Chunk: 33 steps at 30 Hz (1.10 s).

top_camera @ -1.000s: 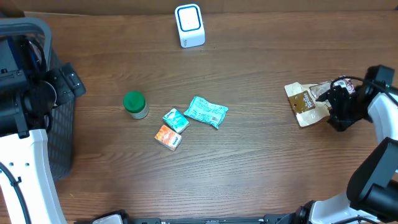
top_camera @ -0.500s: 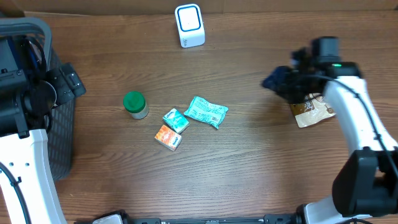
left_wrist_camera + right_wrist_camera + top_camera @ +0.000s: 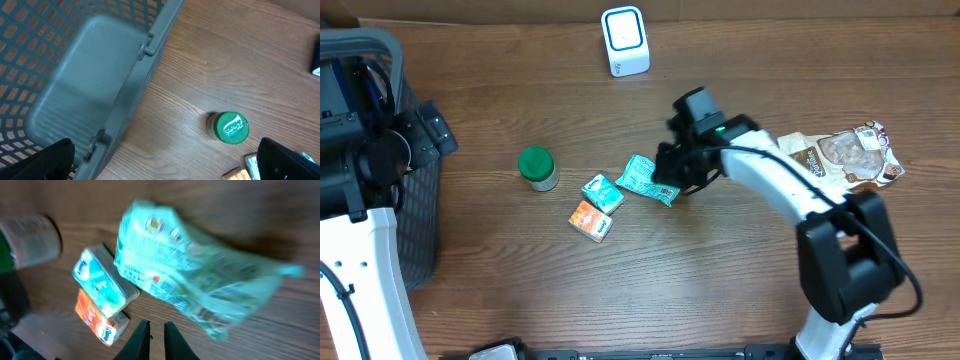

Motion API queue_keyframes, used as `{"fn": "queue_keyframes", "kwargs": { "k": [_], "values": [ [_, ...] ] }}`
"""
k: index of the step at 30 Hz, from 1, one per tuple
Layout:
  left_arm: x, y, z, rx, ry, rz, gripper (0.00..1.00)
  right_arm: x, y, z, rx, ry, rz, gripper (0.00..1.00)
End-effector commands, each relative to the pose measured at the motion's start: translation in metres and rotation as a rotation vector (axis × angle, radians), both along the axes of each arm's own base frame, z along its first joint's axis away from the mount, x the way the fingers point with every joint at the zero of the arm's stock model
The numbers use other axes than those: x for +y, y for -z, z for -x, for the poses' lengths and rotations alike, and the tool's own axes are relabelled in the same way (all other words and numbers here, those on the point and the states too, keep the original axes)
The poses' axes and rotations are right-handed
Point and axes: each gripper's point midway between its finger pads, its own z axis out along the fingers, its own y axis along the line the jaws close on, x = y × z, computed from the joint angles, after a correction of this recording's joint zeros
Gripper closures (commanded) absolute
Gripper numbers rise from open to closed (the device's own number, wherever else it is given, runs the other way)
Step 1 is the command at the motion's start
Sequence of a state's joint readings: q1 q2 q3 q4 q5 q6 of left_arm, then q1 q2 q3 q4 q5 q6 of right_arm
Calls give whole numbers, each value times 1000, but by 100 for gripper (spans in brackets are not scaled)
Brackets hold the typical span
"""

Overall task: Scan the item barcode
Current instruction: 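Move the right gripper back toward the mint-green pack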

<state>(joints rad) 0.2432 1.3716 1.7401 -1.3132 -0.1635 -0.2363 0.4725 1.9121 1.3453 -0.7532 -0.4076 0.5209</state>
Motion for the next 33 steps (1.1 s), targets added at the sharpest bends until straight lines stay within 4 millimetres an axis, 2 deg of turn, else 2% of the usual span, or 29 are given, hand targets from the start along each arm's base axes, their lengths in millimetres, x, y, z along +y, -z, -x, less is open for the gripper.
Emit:
{"fn": "queue_keyframes", "kwargs": {
  "k": [1,5,8,16,20,22,23,26,30,31,32,33],
  "values": [
    [1,-6,1,-24,-10,3,0,7,21,9,56,22,42,89],
    [1,-6,1,-23,-10,4,0,6,39,15,94,15,75,89],
    [1,-6,1,-23,-10,4,0,-11,46,11,87,44,152,89],
    [1,-6,1,-24,-10,3,0,-100,57,-14,55,205,417,89],
    [1,-6,1,-24,-10,3,1,-122,54,-46,-39,188,379,89],
    [1,-6,1,-23,-10,4,0,-116,49,-59,-80,141,279,88],
    [1,-6,1,-23,-10,4,0,-105,42,-62,-91,90,183,87],
    [1,-6,1,-23,-10,4,0,-76,23,-58,-88,-8,-18,83],
    [1,-6,1,-23,-10,4,0,-56,16,-49,-63,-41,-68,81],
    [1,-6,1,-23,-10,4,0,-51,16,-46,-61,-56,-67,86],
    [1,-6,1,-24,-10,3,1,-47,17,-43,-62,-68,-61,96],
    [1,-6,1,-23,-10,4,0,-44,18,-42,-61,-69,-50,96]
  ]
}}
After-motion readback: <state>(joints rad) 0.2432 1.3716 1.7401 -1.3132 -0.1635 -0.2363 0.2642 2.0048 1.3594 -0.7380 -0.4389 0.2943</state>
